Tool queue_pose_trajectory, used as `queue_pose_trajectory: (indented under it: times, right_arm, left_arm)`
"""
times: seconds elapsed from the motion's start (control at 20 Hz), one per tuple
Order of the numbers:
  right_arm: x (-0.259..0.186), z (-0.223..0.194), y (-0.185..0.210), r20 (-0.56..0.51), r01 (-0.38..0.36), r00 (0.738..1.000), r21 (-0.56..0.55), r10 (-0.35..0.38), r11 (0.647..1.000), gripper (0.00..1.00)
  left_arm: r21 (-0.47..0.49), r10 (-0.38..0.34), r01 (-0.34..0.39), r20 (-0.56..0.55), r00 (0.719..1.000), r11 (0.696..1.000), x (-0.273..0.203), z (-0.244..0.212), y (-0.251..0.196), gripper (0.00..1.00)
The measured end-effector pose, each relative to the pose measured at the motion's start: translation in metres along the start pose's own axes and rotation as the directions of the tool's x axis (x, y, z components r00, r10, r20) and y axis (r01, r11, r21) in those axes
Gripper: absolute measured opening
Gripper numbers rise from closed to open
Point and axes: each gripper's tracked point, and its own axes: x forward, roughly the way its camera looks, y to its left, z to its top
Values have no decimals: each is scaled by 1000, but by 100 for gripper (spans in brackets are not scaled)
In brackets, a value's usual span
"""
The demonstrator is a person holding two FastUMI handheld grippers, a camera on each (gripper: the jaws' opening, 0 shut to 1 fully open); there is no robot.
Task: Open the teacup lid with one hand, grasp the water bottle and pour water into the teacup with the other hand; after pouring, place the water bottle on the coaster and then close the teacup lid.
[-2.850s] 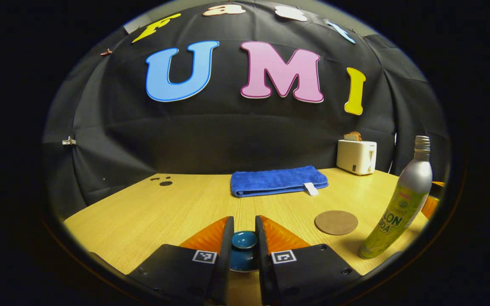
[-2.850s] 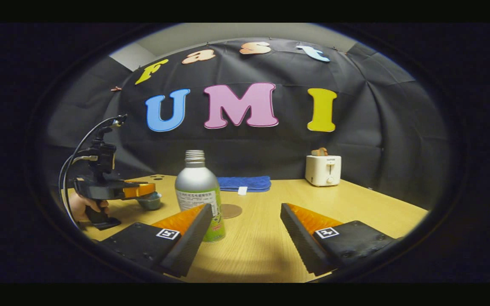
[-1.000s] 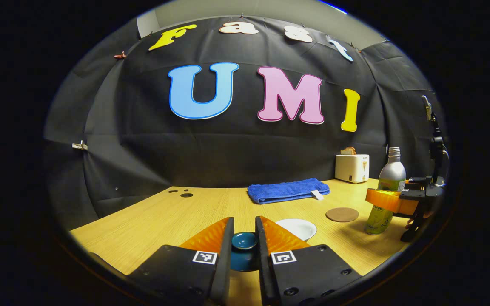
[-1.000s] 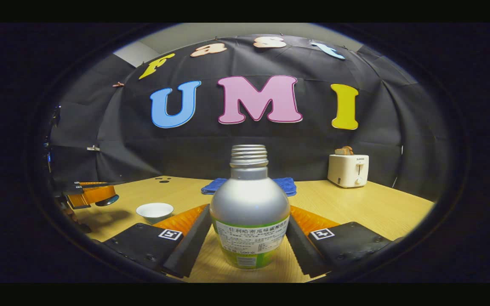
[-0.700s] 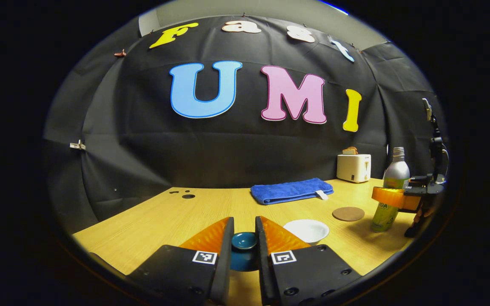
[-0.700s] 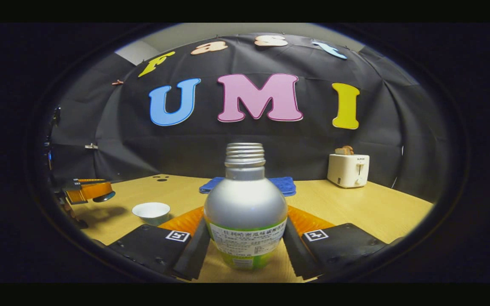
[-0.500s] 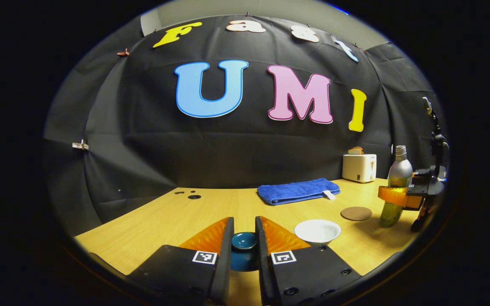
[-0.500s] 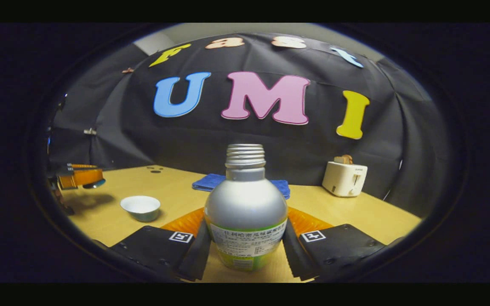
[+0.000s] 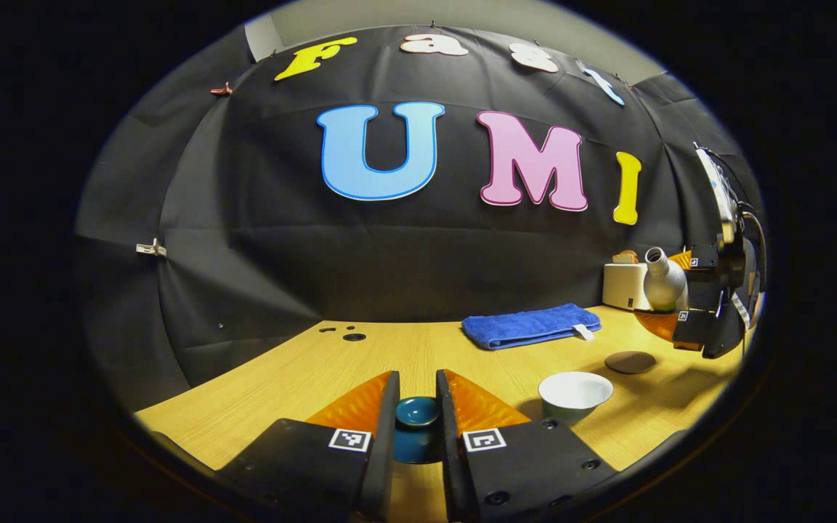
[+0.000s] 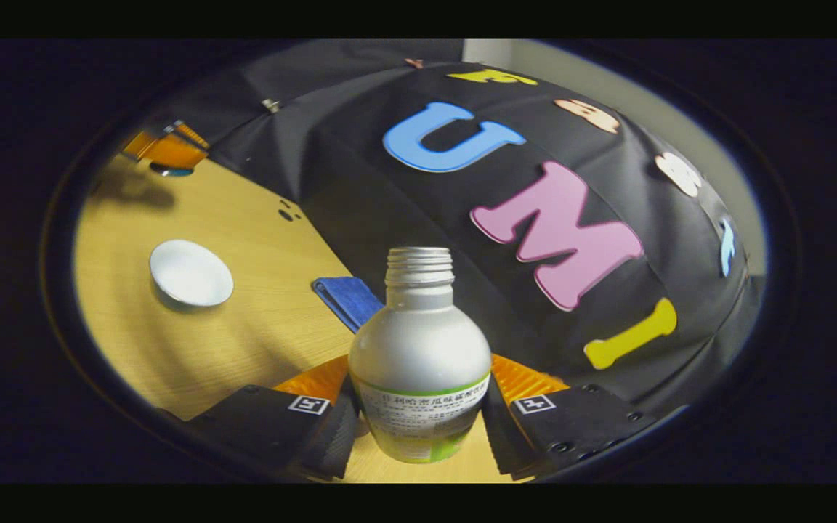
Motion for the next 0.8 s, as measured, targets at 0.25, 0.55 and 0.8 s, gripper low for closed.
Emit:
queue_pose_trajectory:
  times: [0.25, 0.55, 0.8]
  right_arm:
    - [15, 9, 24, 44, -48, 997, -222, 59, 974, 76]
    - [20, 13, 45, 82, -80, 988, -436, 129, 896, 76]
    - [22, 17, 57, 114, -83, 978, -563, 177, 822, 76]
  left_arm:
    - [0, -5, 5, 0, 1000, 1000, 0, -1, 1, 32]
    - [-1, -5, 5, -1, 1000, 1000, -1, -1, 1, 34]
    - [0, -5, 5, -2, 1000, 1000, -1, 0, 1, 32]
